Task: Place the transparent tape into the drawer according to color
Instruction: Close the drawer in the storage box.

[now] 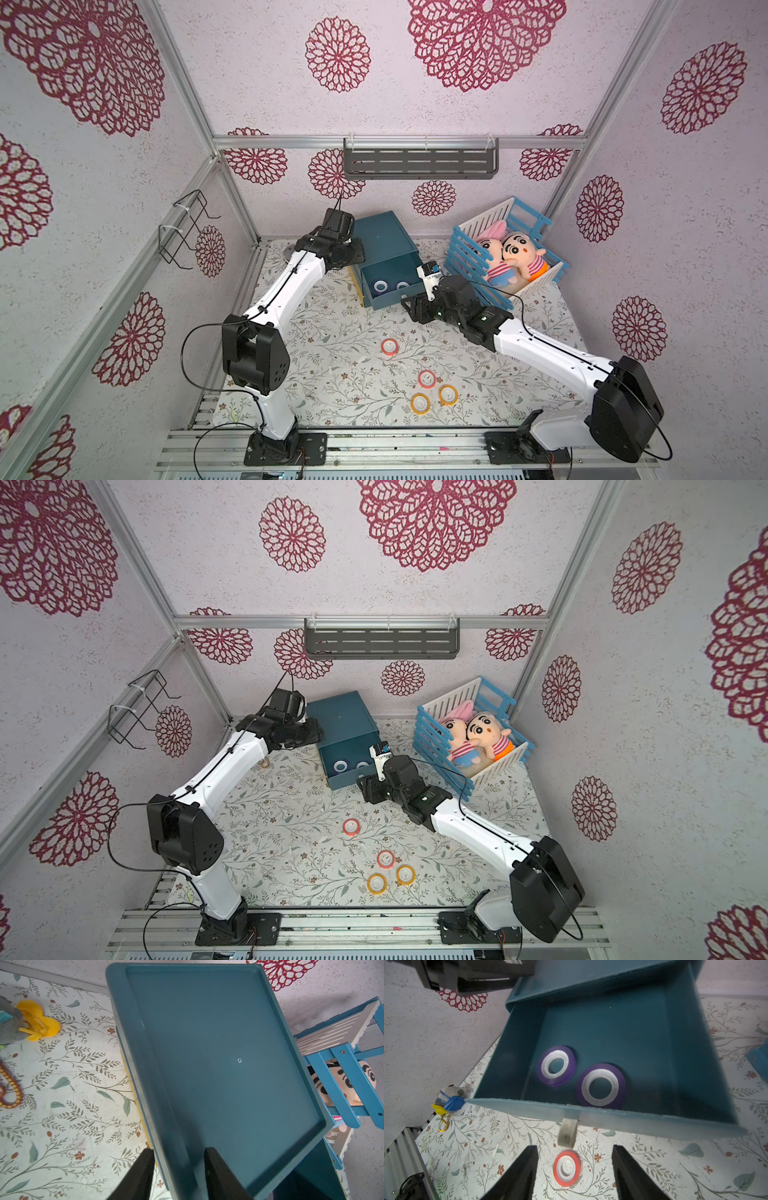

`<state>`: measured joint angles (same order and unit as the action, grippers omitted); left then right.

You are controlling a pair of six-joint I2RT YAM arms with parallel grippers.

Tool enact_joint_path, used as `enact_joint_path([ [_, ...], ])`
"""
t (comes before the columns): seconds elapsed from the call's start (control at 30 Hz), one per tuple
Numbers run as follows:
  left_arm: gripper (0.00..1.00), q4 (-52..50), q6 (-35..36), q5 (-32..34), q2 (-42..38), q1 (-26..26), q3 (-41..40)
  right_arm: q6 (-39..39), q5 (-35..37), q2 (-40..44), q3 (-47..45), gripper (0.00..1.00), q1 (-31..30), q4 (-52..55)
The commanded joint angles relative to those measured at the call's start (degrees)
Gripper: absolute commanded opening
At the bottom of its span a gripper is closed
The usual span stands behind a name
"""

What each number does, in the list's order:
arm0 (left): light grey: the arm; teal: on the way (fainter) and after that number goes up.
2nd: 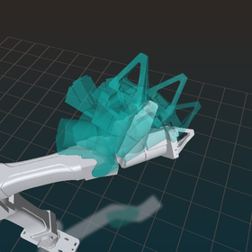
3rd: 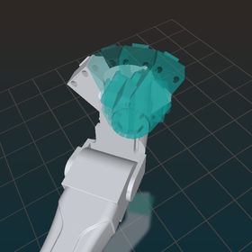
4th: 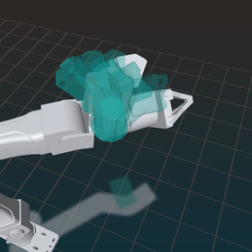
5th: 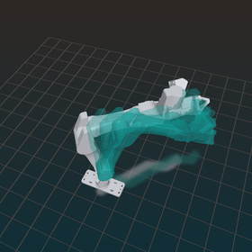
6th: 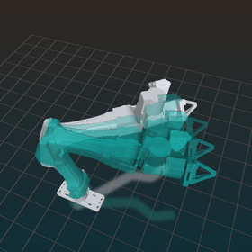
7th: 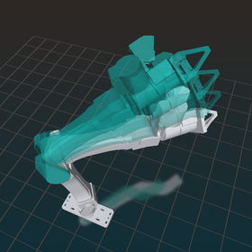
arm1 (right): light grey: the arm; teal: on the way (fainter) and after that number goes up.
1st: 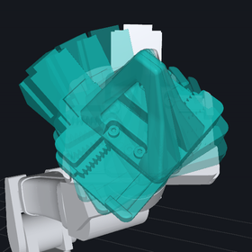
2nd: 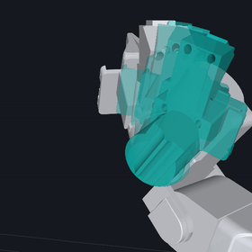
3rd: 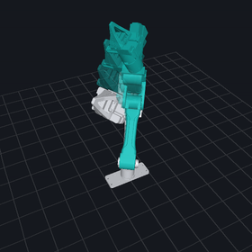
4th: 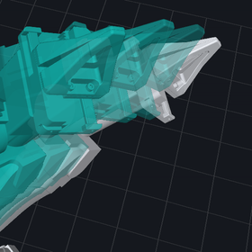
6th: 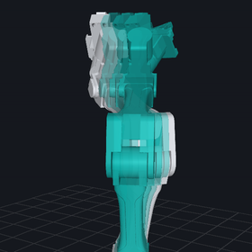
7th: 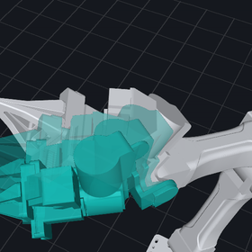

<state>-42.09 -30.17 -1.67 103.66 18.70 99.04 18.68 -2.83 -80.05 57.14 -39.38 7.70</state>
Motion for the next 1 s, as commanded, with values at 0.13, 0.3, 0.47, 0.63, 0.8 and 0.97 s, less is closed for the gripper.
enact_joint_path([
  [0.13, 0.46, 0.86, 0.56, -1.61, 1.15, -0.68, 0.7, -0.22, 2.82, -2.12, 2.77, 0.61, -0.87, -5.4],
  [0.3, 0.46, 0.43, 0.86, -2.5, 1.46, -0.68, 1.23, -0.46, 3.52, -3.15, 4.23, 0.6, -1.11, -6.64],
  [0.47, 0.46, 0.35, 1.13, -3.06, 1.37, -0.68, 0.97, -0.98, 3.81, -4.61, 5.98, 0.6, -1.58, -7.26],
  [0.63, 0.46, 0.33, 1.44, -3.56, 1.37, -0.68, 0.8, -1.45, 3.95, -6.98, 7.98, 0.6, -1.84, -7.96],
  [0.8, 0.46, 0.27, 1.71, -4.04, 1.38, -0.73, 0.84, -2.39, 4.75, -9.2, 9.89, 0.6, -2.01, -8.67],
  [0.97, 0.46, 0.01, 2.05, -4.3, 1.28, -0.71, 0.89, -3.11, 5.09, -11.29, 11.77, 0.6, -2.03, -9.54],
])
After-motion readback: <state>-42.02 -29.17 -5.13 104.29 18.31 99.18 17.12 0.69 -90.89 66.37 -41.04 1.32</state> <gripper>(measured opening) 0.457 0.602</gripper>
